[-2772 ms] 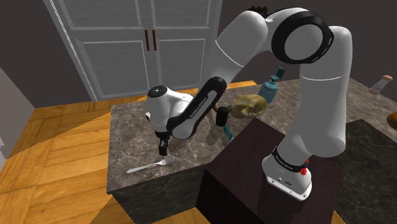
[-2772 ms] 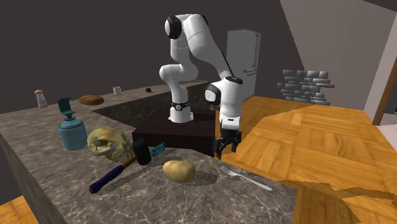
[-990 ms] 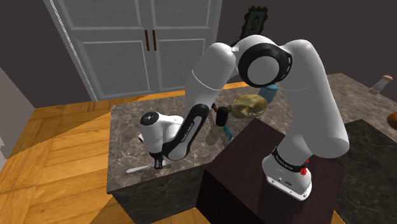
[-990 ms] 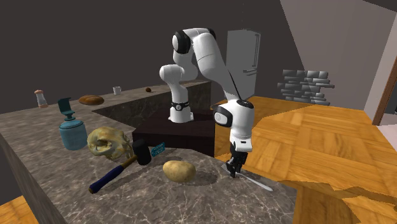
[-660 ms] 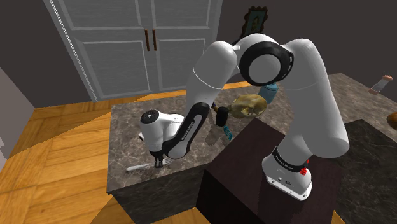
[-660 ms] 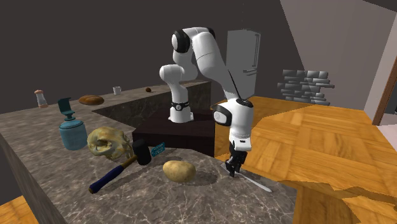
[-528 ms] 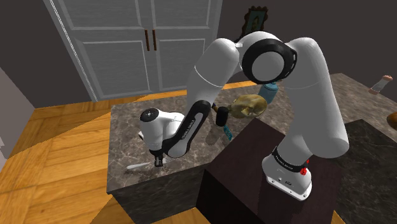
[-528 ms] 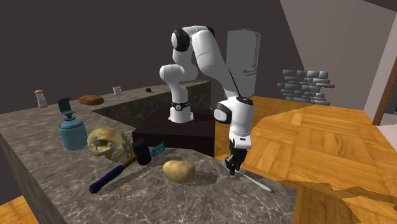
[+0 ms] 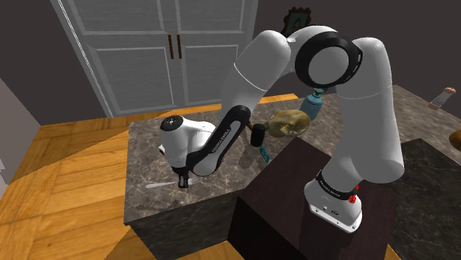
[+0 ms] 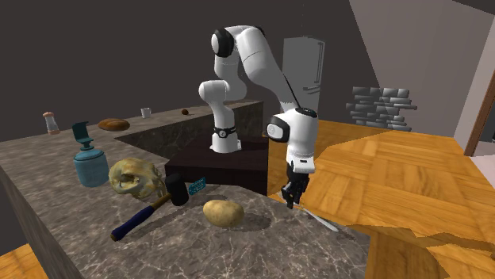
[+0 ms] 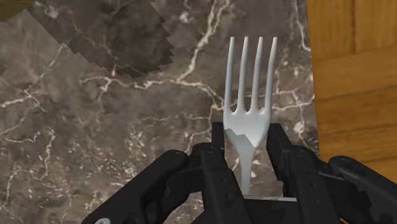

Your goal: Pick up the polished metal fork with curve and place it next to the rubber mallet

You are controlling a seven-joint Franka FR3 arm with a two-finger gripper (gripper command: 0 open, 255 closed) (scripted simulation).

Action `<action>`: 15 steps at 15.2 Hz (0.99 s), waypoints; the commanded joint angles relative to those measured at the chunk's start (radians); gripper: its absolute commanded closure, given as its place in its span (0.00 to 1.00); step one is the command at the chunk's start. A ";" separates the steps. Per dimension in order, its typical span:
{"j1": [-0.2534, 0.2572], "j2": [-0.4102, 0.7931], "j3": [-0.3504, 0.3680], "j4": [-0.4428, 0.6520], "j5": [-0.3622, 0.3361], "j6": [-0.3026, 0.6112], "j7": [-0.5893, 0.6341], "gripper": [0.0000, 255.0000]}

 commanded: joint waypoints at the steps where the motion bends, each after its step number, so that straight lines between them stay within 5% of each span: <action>1: -0.006 -0.022 0.008 -0.005 0.008 -0.017 -0.006 1.00; 15: -0.044 -0.181 0.059 -0.029 0.075 -0.150 -0.054 1.00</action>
